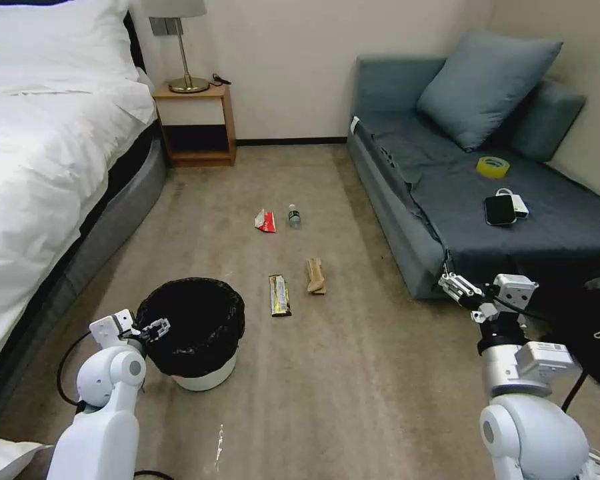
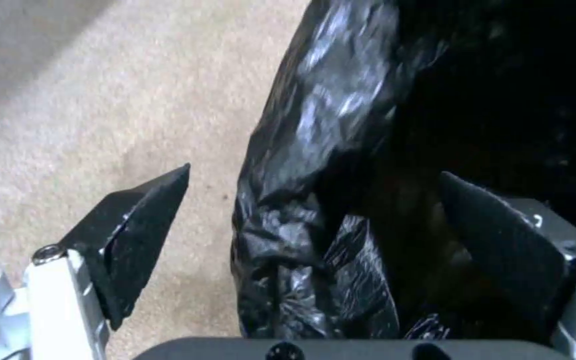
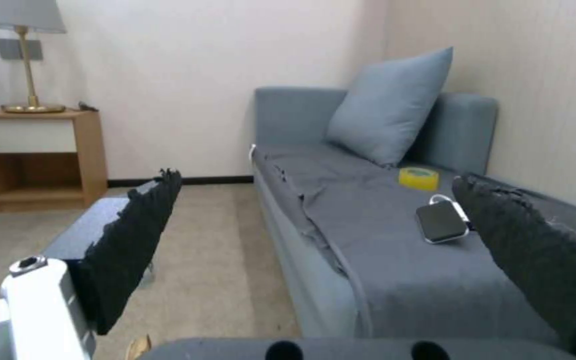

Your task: Pick up the trash bin, then pick up the garbage on the floor and place it into the trash bin.

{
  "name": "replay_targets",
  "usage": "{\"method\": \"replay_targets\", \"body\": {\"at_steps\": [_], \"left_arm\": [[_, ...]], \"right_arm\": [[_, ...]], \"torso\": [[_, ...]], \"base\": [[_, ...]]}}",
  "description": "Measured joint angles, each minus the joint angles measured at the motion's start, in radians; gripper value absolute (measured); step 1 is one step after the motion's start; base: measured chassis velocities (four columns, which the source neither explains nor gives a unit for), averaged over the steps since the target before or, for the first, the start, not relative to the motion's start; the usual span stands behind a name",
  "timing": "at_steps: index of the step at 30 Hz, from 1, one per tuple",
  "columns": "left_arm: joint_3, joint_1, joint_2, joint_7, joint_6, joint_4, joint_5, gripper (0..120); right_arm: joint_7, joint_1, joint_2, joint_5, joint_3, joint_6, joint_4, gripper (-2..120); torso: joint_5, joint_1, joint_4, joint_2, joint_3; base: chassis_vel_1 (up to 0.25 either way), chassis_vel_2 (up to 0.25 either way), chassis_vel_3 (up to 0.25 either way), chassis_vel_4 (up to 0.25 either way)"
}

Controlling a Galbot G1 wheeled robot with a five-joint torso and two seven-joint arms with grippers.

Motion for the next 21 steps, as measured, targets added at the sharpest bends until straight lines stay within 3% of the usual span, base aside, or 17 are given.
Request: {"method": "replay_targets", "body": {"at_steps": [4, 17, 18, 21], "left_arm": [[-0.001, -0.001, 0.003, -0.002, -0.002, 0.011, -0.018, 93], [-0.001, -0.001, -0.001, 0.000, -0.006, 0.011, -0.032, 48], [-0.002, -0.001, -0.003, 0.000, -0.006, 0.010, -0.035, 38], [-0.004, 0.000, -0.004, -0.001, -0.006, 0.010, -0.039, 32]], "right_arm": [[0.000, 0.004, 0.003, -0.002, -0.001, 0.000, -0.003, 100], [0.002, 0.009, 0.001, -0.003, -0.001, 0.004, -0.010, 100], [0.004, 0.010, -0.002, -0.001, 0.000, 0.007, -0.011, 100], [0.006, 0.011, -0.004, 0.003, 0.000, 0.010, -0.012, 100]], "torso": [[0.0005, 0.000, 0.0001, 0.000, 0.000], [0.0002, 0.000, 0.0001, 0.000, 0.000], [0.0002, 0.000, 0.0001, 0.000, 0.000], [0.0002, 0.000, 0.0001, 0.000, 0.000]], "base": [[0.000, 0.000, 0.000, 0.000], [0.000, 0.000, 0.000, 0.000], [0.000, 0.000, 0.000, 0.000], [0.000, 0.000, 0.000, 0.000]]}}
